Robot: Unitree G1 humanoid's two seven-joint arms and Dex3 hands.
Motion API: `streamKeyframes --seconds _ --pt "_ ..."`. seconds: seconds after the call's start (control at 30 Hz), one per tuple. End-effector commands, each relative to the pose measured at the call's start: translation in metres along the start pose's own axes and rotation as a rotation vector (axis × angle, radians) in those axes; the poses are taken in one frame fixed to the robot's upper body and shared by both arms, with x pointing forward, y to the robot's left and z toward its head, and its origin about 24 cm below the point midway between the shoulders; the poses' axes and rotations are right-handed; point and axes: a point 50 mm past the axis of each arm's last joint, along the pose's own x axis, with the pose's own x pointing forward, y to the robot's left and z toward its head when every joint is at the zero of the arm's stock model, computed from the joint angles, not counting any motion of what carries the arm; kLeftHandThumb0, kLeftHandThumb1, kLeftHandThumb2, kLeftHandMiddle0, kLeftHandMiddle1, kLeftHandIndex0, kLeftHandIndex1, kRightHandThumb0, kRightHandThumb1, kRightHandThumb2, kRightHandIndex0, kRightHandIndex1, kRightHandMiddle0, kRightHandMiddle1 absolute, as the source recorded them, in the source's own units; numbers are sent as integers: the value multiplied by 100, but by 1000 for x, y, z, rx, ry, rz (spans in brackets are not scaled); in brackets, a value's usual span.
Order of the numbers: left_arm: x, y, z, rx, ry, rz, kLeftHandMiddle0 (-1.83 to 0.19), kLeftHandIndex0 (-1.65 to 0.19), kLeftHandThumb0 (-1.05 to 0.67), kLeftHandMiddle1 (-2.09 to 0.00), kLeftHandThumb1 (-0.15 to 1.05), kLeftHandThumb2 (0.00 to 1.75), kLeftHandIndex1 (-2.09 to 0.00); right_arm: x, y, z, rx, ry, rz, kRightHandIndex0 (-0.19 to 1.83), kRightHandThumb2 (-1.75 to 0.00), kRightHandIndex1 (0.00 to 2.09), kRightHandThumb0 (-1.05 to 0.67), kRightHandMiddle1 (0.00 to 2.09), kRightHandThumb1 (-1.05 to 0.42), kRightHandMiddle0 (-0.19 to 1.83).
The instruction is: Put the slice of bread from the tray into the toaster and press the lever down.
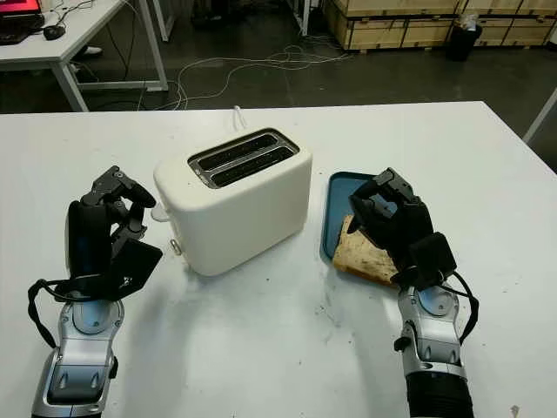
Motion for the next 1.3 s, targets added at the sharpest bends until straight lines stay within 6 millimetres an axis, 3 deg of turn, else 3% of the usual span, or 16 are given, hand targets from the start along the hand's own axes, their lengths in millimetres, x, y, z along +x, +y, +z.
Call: streamKeyframes --seconds 0.0,0.33,0.47,0.5,0.6,0.73,0.8,0.83,0.9,1.0,1.27 --pt "0 -1 1 0 1 4 -94 -60 4 -175 92 55 -175 2 0 4 1 -23 -2 79 -30 175 -43 174 -92 50" --pt "0 -2 2 -5 0 -4 -95 -61 3 -175 92 57 -175 3 0 4 -12 -29 7 78 -31 175 -43 174 -92 49" --pt "1 -1 2 -8 -8 -4 -95 -61 3 -175 92 56 -175 -4 -1 11 -191 -116 -81 73 -24 175 -47 169 -92 51" --pt "1 -1 2 -14 -9 -3 -95 -61 4 -175 92 56 -175 -9 -3 15 -295 -157 -109 68 -18 173 -49 156 -92 54" --pt "2 -2 2 -22 -9 -4 -96 -61 5 -175 92 57 -175 -23 -6 23 -525 -254 -139 68 -7 152 -51 120 -92 66" --pt "3 -2 3 -10 -10 -3 -96 -61 4 -175 92 56 -175 -41 -16 28 -853 -315 -107 67 0 97 -55 30 -89 89" --pt "3 -2 3 -6 -15 -6 -96 -61 4 -175 92 56 -175 -47 -19 28 -960 -306 -76 67 0 75 -57 11 -89 90" --pt "3 -2 3 -11 -17 -7 -96 -61 4 -175 92 56 -175 -51 -21 29 -1025 -303 -59 71 0 51 -59 3 -89 88" --pt "4 -2 3 -11 -15 -7 -96 -60 4 -175 92 57 -175 -55 -24 28 -1112 -312 -42 75 0 28 -61 1 -91 83" --pt "4 -1 3 1 -13 -1 -95 -60 3 -175 92 56 -175 -61 -25 26 -1174 -299 -13 76 0 13 -62 0 -90 77" --pt "4 -1 2 -2 -15 -5 -96 -61 4 -175 92 56 -175 -75 -19 31 -1324 -271 88 61 0 1 -70 0 -86 59"
